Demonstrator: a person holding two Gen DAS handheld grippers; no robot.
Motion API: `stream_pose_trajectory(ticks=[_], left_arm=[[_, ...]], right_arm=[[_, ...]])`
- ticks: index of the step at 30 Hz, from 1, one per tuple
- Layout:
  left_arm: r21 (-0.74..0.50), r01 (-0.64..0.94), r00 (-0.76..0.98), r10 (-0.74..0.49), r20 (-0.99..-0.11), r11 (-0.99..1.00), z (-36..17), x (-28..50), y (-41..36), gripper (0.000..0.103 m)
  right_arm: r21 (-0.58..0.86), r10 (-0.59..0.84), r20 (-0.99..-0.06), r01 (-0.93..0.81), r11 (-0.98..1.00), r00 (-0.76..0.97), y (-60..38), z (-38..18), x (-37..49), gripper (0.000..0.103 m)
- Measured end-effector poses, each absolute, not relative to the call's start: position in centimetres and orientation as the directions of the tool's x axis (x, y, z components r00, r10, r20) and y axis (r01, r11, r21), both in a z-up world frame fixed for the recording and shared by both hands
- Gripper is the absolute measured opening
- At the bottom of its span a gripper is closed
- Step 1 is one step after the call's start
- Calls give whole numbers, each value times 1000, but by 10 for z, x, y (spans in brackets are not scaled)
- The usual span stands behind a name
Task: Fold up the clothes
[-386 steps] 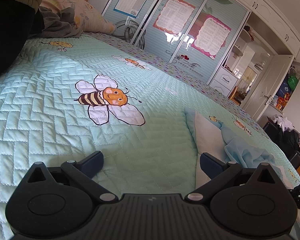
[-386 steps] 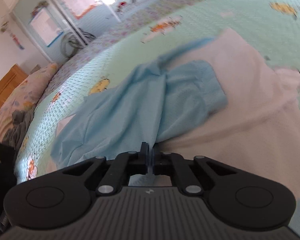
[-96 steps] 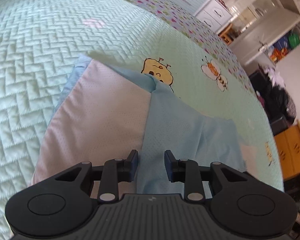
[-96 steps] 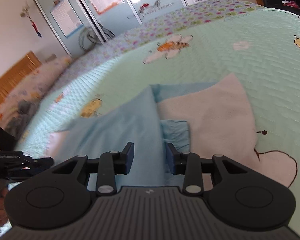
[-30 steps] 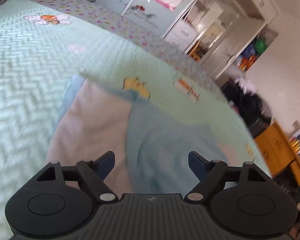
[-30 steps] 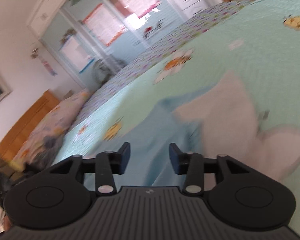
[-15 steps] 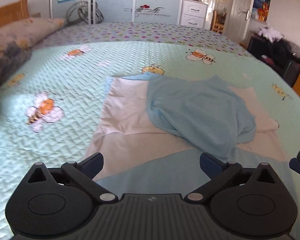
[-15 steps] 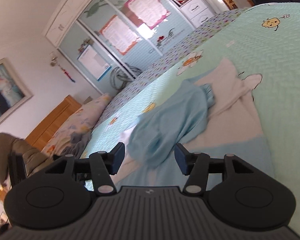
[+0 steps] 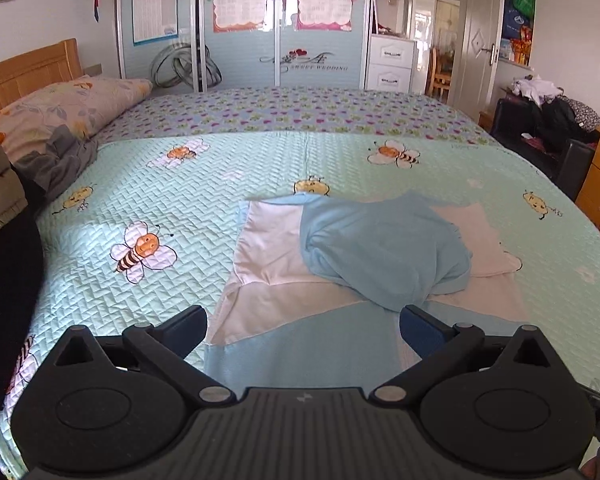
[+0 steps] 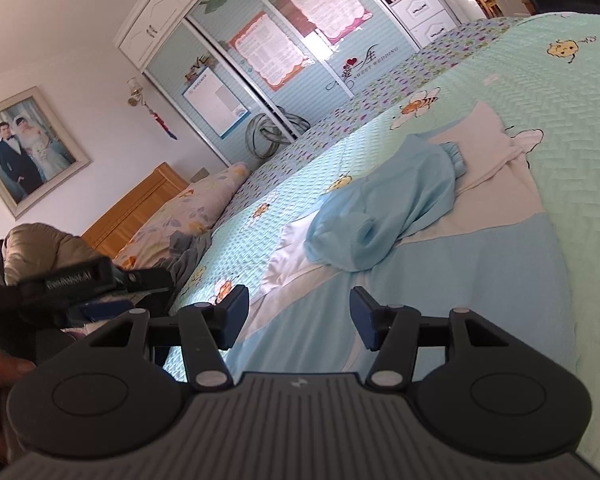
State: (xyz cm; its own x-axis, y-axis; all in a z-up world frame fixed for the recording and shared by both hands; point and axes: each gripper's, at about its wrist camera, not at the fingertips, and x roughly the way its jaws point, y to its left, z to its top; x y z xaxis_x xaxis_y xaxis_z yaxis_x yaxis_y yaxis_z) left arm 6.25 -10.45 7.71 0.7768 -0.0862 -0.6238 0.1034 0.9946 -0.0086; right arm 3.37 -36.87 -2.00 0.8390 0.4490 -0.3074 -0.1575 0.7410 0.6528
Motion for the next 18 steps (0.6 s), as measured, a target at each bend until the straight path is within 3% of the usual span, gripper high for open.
stream_pose_trajectory(ticks=[18], left_arm=[[-16, 109, 838, -100, -537, 994, 117, 8, -98, 102]], right_arm=[[616, 470, -292, -212, 759, 833, -343, 4, -5, 59]])
